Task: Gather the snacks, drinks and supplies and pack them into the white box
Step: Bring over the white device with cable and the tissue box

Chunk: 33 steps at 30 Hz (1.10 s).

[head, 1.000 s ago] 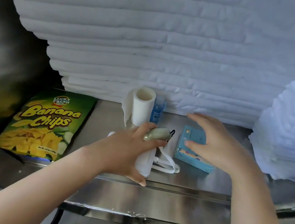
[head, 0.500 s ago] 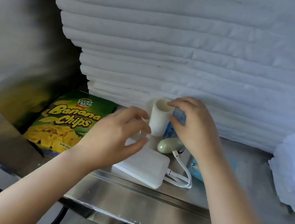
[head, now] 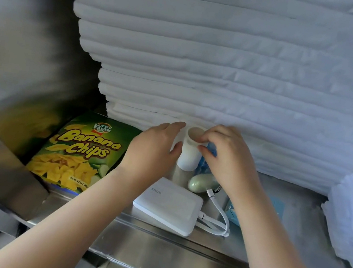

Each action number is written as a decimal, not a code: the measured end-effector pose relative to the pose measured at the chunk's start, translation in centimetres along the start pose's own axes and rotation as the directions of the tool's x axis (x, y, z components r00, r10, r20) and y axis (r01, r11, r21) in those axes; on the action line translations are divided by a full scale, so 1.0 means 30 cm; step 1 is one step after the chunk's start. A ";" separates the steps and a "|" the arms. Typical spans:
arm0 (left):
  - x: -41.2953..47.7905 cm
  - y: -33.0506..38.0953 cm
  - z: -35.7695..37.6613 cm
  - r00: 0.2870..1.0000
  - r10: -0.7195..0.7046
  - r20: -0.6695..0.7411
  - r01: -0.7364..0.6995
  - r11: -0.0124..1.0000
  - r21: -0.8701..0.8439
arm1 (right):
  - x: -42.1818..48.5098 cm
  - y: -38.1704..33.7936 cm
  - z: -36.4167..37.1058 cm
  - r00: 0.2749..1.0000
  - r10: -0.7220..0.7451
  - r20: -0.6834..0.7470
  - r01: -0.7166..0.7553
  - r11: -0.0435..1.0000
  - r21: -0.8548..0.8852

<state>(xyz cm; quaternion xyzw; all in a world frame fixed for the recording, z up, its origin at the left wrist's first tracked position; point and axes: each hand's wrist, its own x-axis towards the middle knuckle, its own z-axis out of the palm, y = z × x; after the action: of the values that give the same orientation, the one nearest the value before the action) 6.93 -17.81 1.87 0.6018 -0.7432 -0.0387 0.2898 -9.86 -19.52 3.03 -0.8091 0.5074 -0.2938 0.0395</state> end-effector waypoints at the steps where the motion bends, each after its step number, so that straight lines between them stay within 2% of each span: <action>1: -0.001 0.005 0.002 1.000 0.008 -0.025 -0.008 1.000 -0.007 | 0.000 0.002 0.000 1.000 -0.003 0.000 0.003 1.000 -0.001; 9: 0.005 0.023 0.015 0.996 0.020 -0.084 -0.010 0.992 0.123 | -0.001 0.005 -0.002 1.000 -0.014 -0.013 0.014 1.000 -0.007; 20: 0.004 0.055 0.005 0.988 0.066 -0.141 -0.046 0.990 0.136 | 0.003 -0.021 0.030 0.997 -0.040 -0.061 0.040 0.999 0.001; 26: -0.012 0.064 0.002 0.992 0.070 -0.100 -0.057 0.990 0.128 | 0.007 -0.018 0.027 0.994 -0.026 -0.102 0.033 0.997 0.067; 29: -0.018 0.071 0.016 0.994 0.078 -0.073 -0.068 0.989 0.135 | 0.003 0.020 0.003 0.995 0.008 -0.097 0.001 0.996 0.091; 33: -0.014 0.079 0.036 0.991 0.086 -0.100 -0.066 0.981 0.181 | -0.010 0.075 -0.020 0.989 0.074 -0.128 -0.073 0.997 0.015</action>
<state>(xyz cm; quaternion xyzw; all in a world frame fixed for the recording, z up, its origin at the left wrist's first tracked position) 4.40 -17.09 1.78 0.5976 -0.7495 0.0713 0.2757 -12.06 -20.21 2.57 -0.7691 0.5367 -0.3464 0.0216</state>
